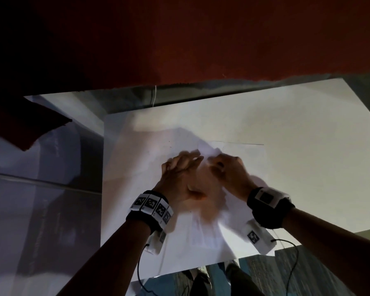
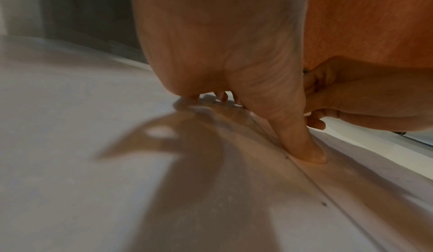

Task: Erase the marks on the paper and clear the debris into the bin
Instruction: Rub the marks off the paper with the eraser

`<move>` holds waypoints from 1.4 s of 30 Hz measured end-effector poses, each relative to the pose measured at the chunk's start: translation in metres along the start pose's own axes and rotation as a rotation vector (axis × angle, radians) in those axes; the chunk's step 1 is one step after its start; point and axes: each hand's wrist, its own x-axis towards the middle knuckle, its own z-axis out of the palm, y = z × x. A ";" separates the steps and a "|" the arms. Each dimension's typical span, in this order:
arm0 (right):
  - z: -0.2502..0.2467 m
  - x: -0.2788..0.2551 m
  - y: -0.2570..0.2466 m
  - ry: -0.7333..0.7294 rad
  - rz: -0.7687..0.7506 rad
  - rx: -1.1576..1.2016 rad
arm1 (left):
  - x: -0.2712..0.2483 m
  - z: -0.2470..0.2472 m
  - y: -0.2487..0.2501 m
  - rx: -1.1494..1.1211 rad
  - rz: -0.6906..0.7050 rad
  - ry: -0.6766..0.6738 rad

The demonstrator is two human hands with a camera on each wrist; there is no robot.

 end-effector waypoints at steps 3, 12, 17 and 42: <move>0.004 -0.011 -0.010 -0.089 -0.108 0.054 | 0.000 -0.001 0.002 -0.001 -0.006 0.001; 0.000 -0.012 -0.003 -0.051 -0.086 0.022 | 0.001 -0.002 0.003 0.011 -0.025 -0.013; 0.005 -0.019 -0.015 -0.046 -0.040 0.070 | 0.001 0.000 0.002 0.008 -0.026 -0.010; 0.010 -0.020 -0.019 -0.031 -0.058 0.157 | 0.002 0.000 0.002 -0.002 -0.030 -0.011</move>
